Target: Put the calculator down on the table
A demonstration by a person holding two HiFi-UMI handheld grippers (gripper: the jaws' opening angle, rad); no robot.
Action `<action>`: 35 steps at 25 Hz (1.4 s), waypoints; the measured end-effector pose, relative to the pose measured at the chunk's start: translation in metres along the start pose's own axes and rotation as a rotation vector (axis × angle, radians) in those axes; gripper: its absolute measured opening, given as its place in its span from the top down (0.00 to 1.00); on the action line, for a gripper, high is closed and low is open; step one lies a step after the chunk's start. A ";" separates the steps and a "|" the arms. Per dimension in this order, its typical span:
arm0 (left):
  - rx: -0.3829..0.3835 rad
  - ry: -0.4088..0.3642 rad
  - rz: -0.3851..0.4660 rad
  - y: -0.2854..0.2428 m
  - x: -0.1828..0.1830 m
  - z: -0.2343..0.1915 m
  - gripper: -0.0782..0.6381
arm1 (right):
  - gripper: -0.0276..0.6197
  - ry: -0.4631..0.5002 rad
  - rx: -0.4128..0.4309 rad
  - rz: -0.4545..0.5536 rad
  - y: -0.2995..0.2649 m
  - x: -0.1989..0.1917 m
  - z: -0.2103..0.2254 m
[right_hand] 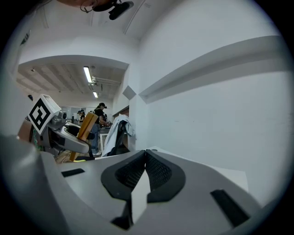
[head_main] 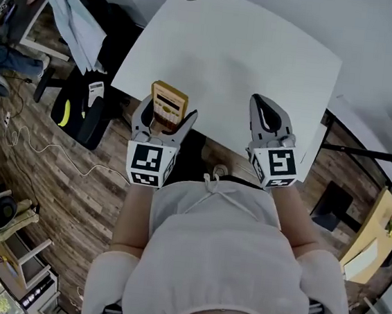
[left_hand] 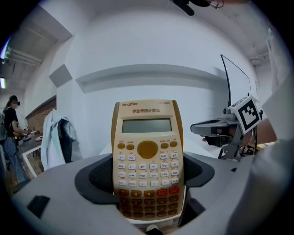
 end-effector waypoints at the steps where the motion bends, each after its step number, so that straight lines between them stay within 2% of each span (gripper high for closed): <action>1: -0.016 -0.005 -0.004 -0.014 0.002 -0.005 0.29 | 0.95 0.001 -0.012 -0.004 -0.009 0.000 0.005; 8: -0.164 -0.053 -0.096 -0.119 0.006 -0.037 0.29 | 0.95 -0.042 -0.158 -0.068 -0.067 -0.006 0.051; 14: -0.280 -0.115 -0.197 -0.191 -0.009 -0.060 0.29 | 0.95 -0.090 -0.274 -0.113 -0.106 -0.019 0.071; 21: -0.390 -0.143 -0.302 -0.259 -0.028 -0.071 0.30 | 0.95 -0.130 -0.350 -0.149 -0.144 -0.038 0.092; 26: -0.484 -0.138 -0.414 -0.296 -0.051 -0.067 0.30 | 0.95 -0.147 -0.405 -0.179 -0.164 -0.048 0.098; 31: -0.534 -0.224 -0.497 -0.321 -0.073 -0.064 0.30 | 0.95 -0.171 -0.412 -0.212 -0.179 -0.062 0.097; 35: -0.535 -0.248 -0.542 -0.330 -0.086 -0.063 0.30 | 0.95 -0.189 -0.423 -0.232 -0.185 -0.072 0.097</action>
Point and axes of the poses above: the fingertips, and each gripper's own axes: y backward along the fingers, z to its right, x out of its top, the point moved 6 cm from there along y, backward along the fingers, and after that the axes turned 5 degrees about x, right-handed, at the moved point
